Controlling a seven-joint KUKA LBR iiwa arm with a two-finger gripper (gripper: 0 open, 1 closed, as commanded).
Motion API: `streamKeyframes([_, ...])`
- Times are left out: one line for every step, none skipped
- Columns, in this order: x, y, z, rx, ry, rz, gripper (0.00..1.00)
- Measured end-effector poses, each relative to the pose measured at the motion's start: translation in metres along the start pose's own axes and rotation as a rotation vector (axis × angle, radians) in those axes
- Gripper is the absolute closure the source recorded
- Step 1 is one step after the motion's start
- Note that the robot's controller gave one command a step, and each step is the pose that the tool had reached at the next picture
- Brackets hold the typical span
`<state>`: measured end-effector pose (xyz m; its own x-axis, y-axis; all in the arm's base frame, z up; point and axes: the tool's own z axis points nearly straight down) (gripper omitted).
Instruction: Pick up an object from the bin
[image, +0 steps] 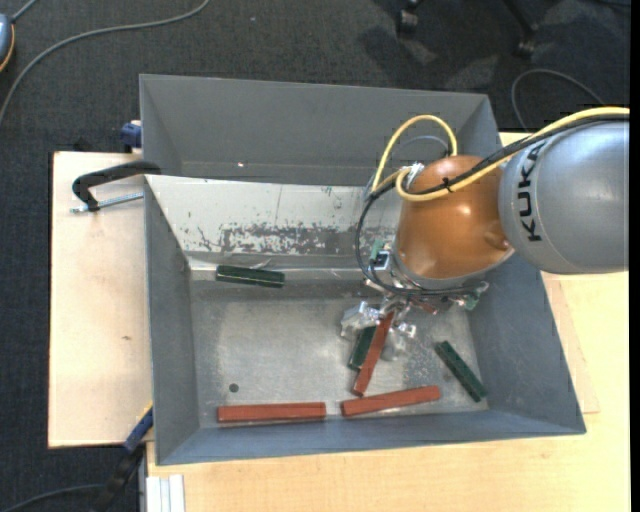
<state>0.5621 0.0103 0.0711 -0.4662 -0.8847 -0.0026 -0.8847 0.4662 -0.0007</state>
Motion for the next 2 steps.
streamKeyframes([-0.003, -0.002, -0.078, 0.009, -0.005, 0.003, 1.0])
streamKeyframes([-0.005, -0.003, -0.108, 0.006, -0.004, 0.006, 1.0])
